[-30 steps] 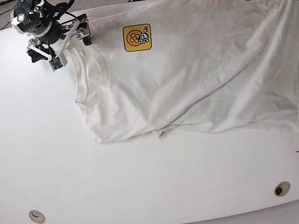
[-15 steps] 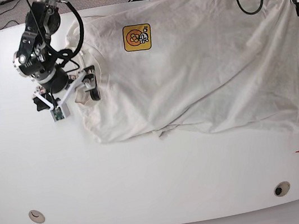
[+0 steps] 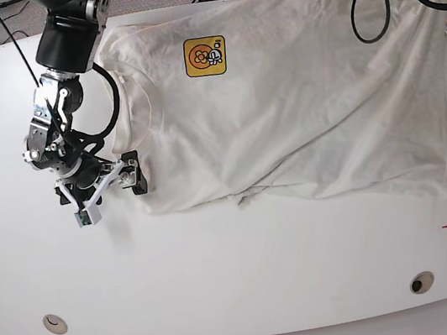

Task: Fold the T-shirt properly
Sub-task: 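Release the shirt and regrasp its hem edge with both grippers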

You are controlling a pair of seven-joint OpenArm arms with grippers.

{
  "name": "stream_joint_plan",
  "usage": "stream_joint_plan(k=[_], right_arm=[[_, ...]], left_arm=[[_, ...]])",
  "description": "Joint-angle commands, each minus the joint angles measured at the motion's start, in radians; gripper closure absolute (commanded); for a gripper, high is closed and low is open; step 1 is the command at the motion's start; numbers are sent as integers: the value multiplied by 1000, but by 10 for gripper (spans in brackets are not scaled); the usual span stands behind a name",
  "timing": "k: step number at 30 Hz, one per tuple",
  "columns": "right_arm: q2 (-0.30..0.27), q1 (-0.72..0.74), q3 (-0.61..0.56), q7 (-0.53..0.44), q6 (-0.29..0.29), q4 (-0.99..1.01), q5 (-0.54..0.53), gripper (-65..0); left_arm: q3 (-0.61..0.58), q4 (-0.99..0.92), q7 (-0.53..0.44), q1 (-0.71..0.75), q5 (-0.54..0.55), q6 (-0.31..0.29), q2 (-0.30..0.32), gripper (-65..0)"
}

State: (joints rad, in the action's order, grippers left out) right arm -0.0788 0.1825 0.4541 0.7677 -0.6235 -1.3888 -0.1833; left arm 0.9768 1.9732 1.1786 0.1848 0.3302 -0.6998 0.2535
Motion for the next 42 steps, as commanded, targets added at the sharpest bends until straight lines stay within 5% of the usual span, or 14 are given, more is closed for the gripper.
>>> stream_joint_plan(k=[1, 15, 22, 29, 35, 42], right_arm=[[-19, 45, -1, -30, -6, 67, -15, -644], [44, 45, -5, -95, -2, 173, -6, -626], [69, 25, -5, -95, -5, 170, -15, -422], [89, 10, -5, -95, -5, 168, -12, -211], [89, -4, -5, -95, -5, 168, -8, -10], [89, -7, -5, -95, -3, 168, -8, 0]], left_arm=[[4, 16, -15, -5, 7, 2, 17, -518], [3, 13, -15, -52, 7, 2, 20, -518], [-31, -21, -19, -89, 7, 2, 31, -518], [-72, -151, -22, -172, 7, 84, 85, -518], [-97, -317, -70, -268, 7, 96, 131, -518], [-180, -539, -219, -325, 7, 102, 178, -518]])
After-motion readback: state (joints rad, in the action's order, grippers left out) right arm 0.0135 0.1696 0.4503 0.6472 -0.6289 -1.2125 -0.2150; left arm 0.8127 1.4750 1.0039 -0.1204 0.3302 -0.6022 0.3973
